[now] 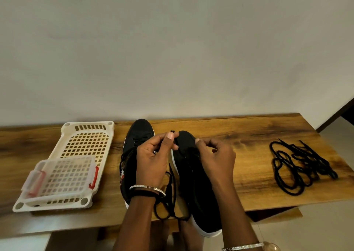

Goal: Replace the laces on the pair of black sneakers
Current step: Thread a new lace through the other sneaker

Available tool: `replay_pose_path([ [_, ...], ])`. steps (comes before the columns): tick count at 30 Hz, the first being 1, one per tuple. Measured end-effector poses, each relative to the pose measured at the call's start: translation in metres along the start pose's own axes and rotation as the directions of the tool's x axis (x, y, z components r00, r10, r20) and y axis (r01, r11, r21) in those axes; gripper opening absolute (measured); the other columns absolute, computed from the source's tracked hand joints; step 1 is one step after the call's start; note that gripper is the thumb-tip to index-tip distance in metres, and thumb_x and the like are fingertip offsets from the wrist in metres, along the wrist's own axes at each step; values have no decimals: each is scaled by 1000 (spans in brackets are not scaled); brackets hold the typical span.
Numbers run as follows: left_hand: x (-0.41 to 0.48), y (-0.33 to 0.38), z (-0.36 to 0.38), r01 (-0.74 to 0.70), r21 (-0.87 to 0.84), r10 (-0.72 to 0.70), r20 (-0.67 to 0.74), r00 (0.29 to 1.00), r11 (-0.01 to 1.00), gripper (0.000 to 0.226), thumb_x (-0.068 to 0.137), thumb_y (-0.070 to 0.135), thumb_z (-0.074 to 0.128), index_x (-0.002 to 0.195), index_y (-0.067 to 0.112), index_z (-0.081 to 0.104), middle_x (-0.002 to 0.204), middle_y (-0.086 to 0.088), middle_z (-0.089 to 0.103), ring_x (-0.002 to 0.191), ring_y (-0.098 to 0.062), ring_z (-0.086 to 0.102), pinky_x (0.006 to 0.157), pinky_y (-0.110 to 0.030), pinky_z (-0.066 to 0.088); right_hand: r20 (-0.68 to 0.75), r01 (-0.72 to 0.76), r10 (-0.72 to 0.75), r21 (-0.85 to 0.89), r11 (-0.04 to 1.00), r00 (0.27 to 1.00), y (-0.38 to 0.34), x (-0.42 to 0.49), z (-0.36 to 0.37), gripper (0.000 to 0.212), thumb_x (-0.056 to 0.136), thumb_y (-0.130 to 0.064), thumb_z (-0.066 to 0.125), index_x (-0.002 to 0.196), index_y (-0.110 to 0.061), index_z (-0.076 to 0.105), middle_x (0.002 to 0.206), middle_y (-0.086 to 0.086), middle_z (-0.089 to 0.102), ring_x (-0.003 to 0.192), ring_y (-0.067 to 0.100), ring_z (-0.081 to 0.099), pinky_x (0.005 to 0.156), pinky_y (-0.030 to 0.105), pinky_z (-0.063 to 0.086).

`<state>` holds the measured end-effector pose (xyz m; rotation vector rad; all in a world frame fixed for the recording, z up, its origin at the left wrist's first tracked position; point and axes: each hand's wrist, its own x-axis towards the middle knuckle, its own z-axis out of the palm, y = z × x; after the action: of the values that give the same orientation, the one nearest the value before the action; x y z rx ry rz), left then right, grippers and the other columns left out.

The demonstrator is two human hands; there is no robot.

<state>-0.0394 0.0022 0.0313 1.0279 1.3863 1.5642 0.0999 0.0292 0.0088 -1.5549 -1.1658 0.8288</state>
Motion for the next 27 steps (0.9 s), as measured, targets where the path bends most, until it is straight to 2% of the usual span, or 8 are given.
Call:
replay_pose_path([
  [2, -1, 0, 1, 34, -24, -34, 5, 999, 999, 16, 91, 24, 67, 97, 13, 77, 91, 1, 77, 98, -11, 71, 93, -31, 52, 172, 58, -88, 173, 983, 981, -12, -3, 1, 14, 93, -20, 70, 82, -17, 77, 78, -4, 74, 78, 9, 70, 70, 26, 55],
  [5, 1, -4, 1, -8, 38, 9, -26, 1000, 999, 12, 86, 28, 73, 93, 22, 80, 98, -2, 73, 96, -16, 70, 85, -33, 55, 498, 59, -200, 284, 957, 844, -20, -10, 3, 15, 97, -10, 63, 95, -9, 78, 90, 3, 76, 87, 10, 69, 72, 19, 50],
  [8, 3, -6, -2, -27, 104, 31, -42, 999, 994, 8, 83, 31, 74, 87, 27, 81, 101, -1, 69, 97, -13, 67, 82, -31, 54, 634, 4, -246, 358, 934, 733, -20, -12, 3, 15, 97, -5, 62, 103, 0, 74, 101, 14, 75, 101, 25, 70, 86, 29, 55],
  [14, 5, -4, -4, 157, -79, -162, -48, 986, 984, 8, 85, 25, 74, 87, 26, 81, 108, -4, 74, 87, -10, 69, 87, -34, 53, 664, -253, -133, 452, 855, 735, -20, -10, -6, 12, 91, -8, 71, 101, -3, 67, 100, 18, 70, 100, 25, 67, 93, 34, 54],
  [18, 1, 2, 0, 274, -168, -272, 36, 962, 947, 16, 90, 19, 67, 99, 10, 78, 96, -15, 71, 42, -1, 46, 38, -12, 35, 649, -159, -119, 353, 922, 752, -16, -10, 3, 21, 89, -15, 77, 108, -8, 69, 102, 15, 69, 99, 29, 68, 91, 39, 56],
  [21, 0, 1, 4, 201, -143, -200, 22, 980, 969, 10, 87, 18, 70, 90, 15, 79, 94, -7, 74, 52, -1, 55, 46, -9, 41, 670, -81, -178, 336, 938, 720, -19, -13, 2, 11, 96, -13, 67, 88, -11, 74, 82, 10, 69, 80, 17, 65, 76, 28, 53],
  [25, 6, -15, -1, 141, -15, -140, -241, 960, 990, 12, 84, 32, 74, 83, 21, 79, 78, 0, 73, 59, -7, 57, 61, -27, 49, 635, -265, -91, 442, 857, 767, -19, -8, -7, 22, 96, -24, 64, 85, -6, 72, 74, 6, 63, 73, 15, 61, 72, 24, 49],
  [27, 6, -18, -2, 102, 120, -55, -346, 936, 988, 10, 86, 30, 73, 82, 21, 77, 83, 3, 74, 70, -5, 64, 69, -19, 53, 614, -357, -23, 490, 795, 789, -17, -2, -18, 27, 92, -29, 66, 76, -8, 68, 62, 3, 52, 65, 18, 52, 65, 24, 46],
])
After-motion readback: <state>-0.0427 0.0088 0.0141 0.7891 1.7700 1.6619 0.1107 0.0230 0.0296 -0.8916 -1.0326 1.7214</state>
